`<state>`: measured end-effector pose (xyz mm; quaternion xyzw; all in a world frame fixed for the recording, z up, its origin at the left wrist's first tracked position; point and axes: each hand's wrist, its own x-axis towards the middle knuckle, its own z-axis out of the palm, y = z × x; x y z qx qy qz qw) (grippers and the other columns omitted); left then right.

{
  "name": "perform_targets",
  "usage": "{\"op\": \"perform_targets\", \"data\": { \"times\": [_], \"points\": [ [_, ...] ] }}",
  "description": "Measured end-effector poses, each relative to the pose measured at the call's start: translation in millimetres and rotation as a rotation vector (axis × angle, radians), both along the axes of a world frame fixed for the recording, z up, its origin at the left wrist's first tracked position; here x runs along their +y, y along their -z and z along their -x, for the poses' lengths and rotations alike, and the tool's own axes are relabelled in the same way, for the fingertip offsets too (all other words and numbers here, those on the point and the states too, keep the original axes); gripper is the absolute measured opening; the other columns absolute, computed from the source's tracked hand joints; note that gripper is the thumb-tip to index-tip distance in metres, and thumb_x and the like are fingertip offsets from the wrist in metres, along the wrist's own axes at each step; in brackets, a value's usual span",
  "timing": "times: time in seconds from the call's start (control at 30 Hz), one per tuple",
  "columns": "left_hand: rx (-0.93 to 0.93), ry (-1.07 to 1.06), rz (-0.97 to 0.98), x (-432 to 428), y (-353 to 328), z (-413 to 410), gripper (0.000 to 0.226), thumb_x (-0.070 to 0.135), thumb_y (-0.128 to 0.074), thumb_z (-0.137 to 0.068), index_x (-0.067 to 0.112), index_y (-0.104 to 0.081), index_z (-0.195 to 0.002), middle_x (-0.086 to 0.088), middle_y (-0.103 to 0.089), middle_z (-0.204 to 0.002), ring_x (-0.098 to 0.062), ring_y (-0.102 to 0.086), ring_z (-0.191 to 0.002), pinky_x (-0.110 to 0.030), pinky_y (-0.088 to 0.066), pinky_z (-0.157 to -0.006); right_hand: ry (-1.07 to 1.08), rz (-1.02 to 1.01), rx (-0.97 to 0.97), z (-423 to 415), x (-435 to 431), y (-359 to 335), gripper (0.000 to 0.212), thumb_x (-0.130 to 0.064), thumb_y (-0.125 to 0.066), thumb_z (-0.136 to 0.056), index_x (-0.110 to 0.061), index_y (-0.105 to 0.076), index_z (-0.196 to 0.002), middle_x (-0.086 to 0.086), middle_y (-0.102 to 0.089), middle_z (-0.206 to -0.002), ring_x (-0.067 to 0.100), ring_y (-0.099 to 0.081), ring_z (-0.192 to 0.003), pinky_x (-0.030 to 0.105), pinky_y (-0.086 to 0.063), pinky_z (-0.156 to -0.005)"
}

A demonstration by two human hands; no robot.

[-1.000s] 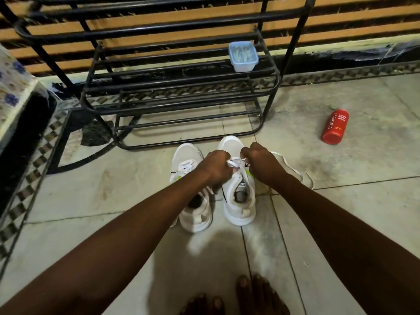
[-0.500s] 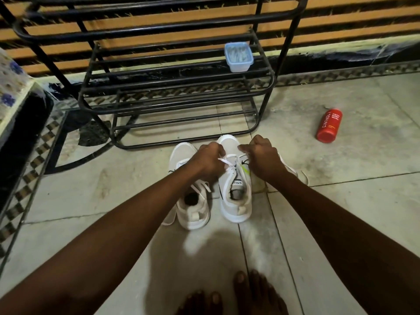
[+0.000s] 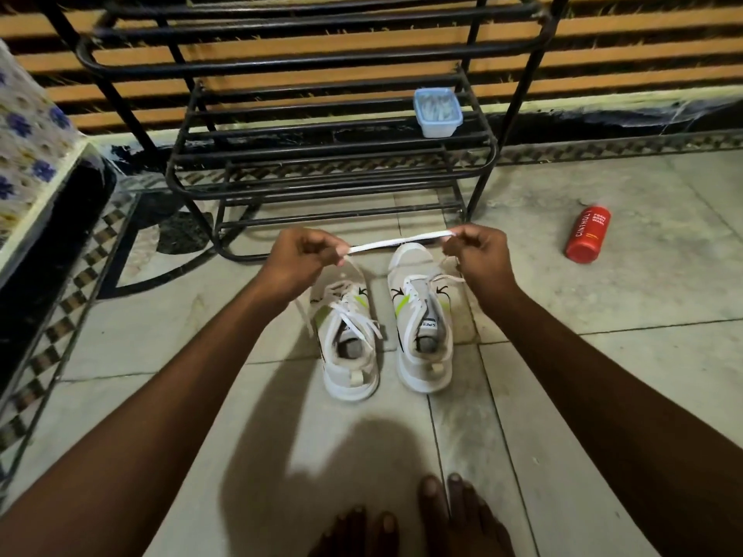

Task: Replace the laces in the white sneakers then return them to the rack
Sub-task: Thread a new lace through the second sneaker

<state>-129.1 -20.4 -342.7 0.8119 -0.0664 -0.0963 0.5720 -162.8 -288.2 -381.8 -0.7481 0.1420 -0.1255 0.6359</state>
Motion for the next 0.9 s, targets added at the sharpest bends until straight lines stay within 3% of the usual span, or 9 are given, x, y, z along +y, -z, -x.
{"op": "perform_targets", "data": {
  "times": [0.1, 0.23, 0.33, 0.43, 0.5, 0.57, 0.67, 0.77, 0.9],
  "points": [
    [0.044, -0.090, -0.056, 27, 17, -2, 0.010, -0.004, -0.067, -0.095, -0.012, -0.072, -0.097, -0.007, -0.068, -0.068, 0.005, -0.048, -0.039, -0.006, -0.036, -0.045, 0.093, 0.055, 0.103, -1, -14, -3, 0.009, -0.019, -0.077, -0.083, -0.011, -0.080, -0.084, -0.004, -0.071, -0.067, 0.007, -0.063, -0.063, 0.027, -0.049, -0.066],
    [0.136, -0.178, -0.268, 57, 44, -13, 0.010, 0.004, -0.070, -0.094, -0.002, -0.076, -0.088, -0.016, -0.068, -0.074, 0.000, -0.043, -0.040, -0.018, -0.035, -0.046, 0.164, -0.011, 0.245, -8, -32, -5, 0.011, -0.016, -0.075, -0.082, -0.005, -0.077, -0.079, -0.001, -0.059, -0.051, 0.011, -0.048, -0.041, 0.022, -0.040, -0.045],
    [0.114, -0.237, -0.450, 70, 56, -21, 0.014, 0.014, -0.074, -0.092, 0.009, -0.078, -0.080, -0.015, -0.074, -0.081, -0.015, -0.062, -0.065, -0.029, -0.045, -0.070, 0.216, -0.144, 0.315, -19, -43, -1, 0.018, -0.010, -0.062, -0.090, -0.002, -0.068, -0.076, 0.007, -0.059, -0.059, 0.018, -0.053, -0.047, 0.023, -0.041, -0.044],
    [0.016, -0.263, -0.539, 63, 55, -23, 0.014, 0.017, -0.073, -0.092, 0.013, -0.078, -0.079, -0.012, -0.076, -0.084, -0.026, -0.070, -0.089, -0.030, -0.049, -0.079, 0.215, -0.257, 0.409, -25, -46, 8, 0.011, -0.011, -0.058, -0.094, -0.008, -0.063, -0.084, 0.010, -0.064, -0.071, 0.019, -0.063, -0.056, 0.026, -0.048, -0.050],
    [-0.085, -0.189, -0.503, 44, 49, -24, 0.009, 0.015, -0.074, -0.092, 0.012, -0.079, -0.085, -0.011, -0.077, -0.088, -0.025, -0.071, -0.090, -0.029, -0.049, -0.079, 0.270, -0.142, 0.433, -24, -43, 15, 0.009, -0.010, -0.067, -0.087, -0.005, -0.064, -0.094, 0.013, -0.069, -0.082, 0.022, -0.069, -0.066, 0.030, -0.054, -0.058],
    [-0.111, -0.067, -0.340, 16, 37, -24, 0.006, 0.007, -0.074, -0.092, 0.010, -0.080, -0.092, -0.010, -0.077, -0.090, -0.016, -0.070, -0.082, -0.028, -0.052, -0.079, 0.311, 0.193, 0.337, -19, -36, 21, 0.028, -0.005, -0.067, -0.077, -0.009, -0.066, -0.104, 0.008, -0.069, -0.084, 0.020, -0.067, -0.075, 0.029, -0.053, -0.070],
    [-0.138, 0.099, -0.112, -30, 18, -23, 0.011, -0.005, -0.071, -0.091, -0.001, -0.077, -0.098, -0.017, -0.076, -0.092, -0.010, -0.067, -0.072, -0.026, -0.055, -0.070, -0.008, 0.335, 0.004, -17, -17, 12, 0.049, 0.009, -0.064, -0.073, -0.007, -0.064, -0.119, 0.004, -0.067, -0.097, 0.009, -0.062, -0.087, 0.022, -0.051, -0.082],
    [-0.206, 0.145, -0.041, -64, 5, -24, 0.012, -0.005, -0.077, -0.086, -0.003, -0.077, -0.098, -0.016, -0.077, -0.091, -0.022, -0.072, -0.080, -0.032, -0.060, -0.077, -0.403, 0.207, -0.041, -25, -1, 0, 0.054, 0.013, -0.073, -0.078, 0.000, -0.057, -0.128, 0.013, -0.069, -0.119, 0.016, -0.066, -0.112, 0.031, -0.054, -0.093],
    [-0.277, 0.113, -0.078, -81, 8, -35, 0.011, 0.000, -0.082, -0.083, 0.006, -0.077, -0.093, -0.002, -0.072, -0.076, -0.004, -0.066, -0.069, -0.025, -0.059, -0.068, -0.451, 0.068, -0.015, -31, 1, -6, 0.022, 0.005, -0.073, -0.085, 0.014, -0.064, -0.103, 0.029, -0.072, -0.091, 0.019, -0.071, -0.076, 0.035, -0.057, -0.077]
  ]
}}
